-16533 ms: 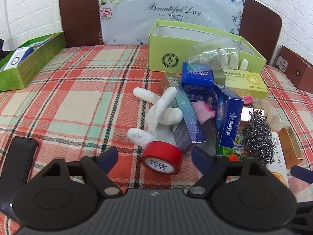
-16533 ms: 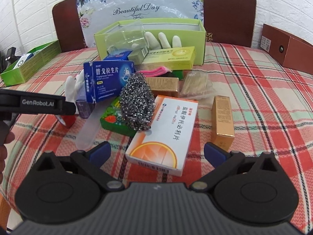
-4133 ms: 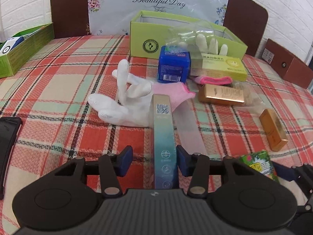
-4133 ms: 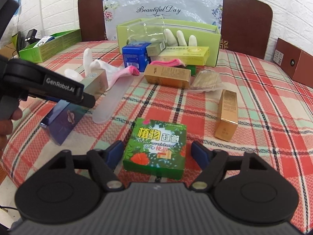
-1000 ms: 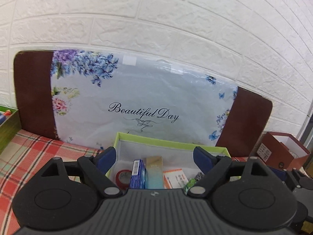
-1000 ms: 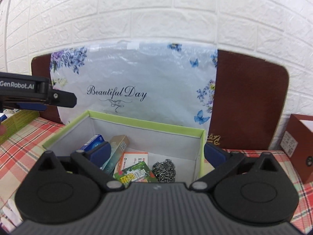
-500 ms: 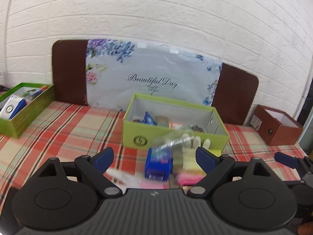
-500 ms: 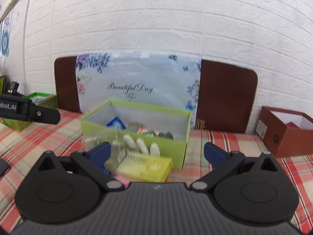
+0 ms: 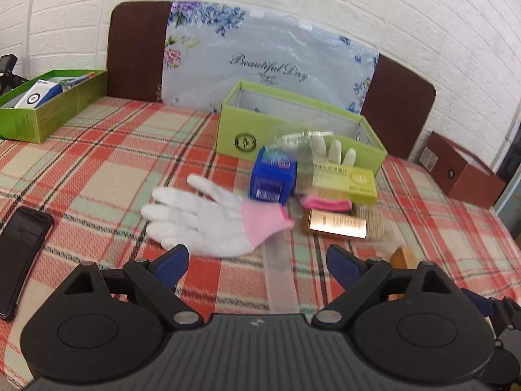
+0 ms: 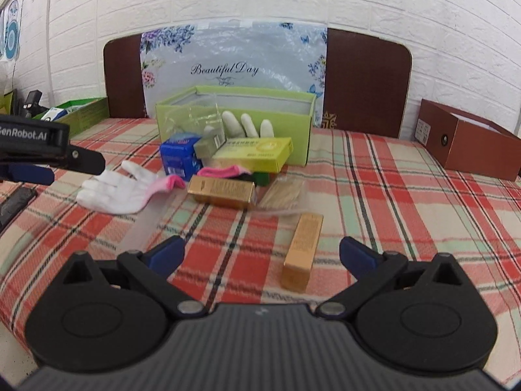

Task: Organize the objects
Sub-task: 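Withdraw both tools from the green box toward the remaining items, then grasp clear plastic strip with left tool while right tool grasps gold box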

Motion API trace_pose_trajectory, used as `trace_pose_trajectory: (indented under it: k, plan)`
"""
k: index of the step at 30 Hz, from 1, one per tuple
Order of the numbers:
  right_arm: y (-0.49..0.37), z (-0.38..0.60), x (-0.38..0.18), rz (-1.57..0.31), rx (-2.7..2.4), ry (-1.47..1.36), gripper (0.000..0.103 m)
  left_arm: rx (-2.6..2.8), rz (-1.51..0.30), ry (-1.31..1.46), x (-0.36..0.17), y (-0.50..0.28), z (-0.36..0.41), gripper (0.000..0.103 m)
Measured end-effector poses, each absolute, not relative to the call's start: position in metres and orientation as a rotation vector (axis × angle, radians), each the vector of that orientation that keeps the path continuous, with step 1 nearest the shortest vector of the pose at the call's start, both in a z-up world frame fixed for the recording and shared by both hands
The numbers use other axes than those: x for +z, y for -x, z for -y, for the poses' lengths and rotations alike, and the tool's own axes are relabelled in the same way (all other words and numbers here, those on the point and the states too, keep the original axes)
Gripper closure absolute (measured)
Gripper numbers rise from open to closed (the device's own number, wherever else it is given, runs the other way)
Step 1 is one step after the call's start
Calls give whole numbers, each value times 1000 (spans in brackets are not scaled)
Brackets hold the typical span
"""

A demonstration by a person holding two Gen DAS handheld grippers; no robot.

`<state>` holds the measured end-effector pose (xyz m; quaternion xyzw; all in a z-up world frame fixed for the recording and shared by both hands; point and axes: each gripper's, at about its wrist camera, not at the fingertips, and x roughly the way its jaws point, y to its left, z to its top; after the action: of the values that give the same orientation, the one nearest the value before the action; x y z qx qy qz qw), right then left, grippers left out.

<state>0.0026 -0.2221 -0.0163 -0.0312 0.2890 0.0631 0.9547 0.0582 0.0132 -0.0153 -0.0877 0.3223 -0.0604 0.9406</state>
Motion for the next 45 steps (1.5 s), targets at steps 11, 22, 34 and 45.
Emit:
trace_pose_trajectory:
  k: [11, 22, 34, 45]
  plan:
    - [-3, 230, -42, -656, 109, 16, 0, -155, -755, 145, -50, -60, -1, 9]
    - [-43, 231, -54, -656, 44, 43, 26, -193, -764, 103, -57, -81, 20, 30]
    - [-27, 229, -48, -659, 73, 115, 79, -175, -808, 95, -67, -105, 18, 74]
    - [10, 177, -39, -624, 324, 178, 65, -201, -845, 109, -66, -39, -14, 74]
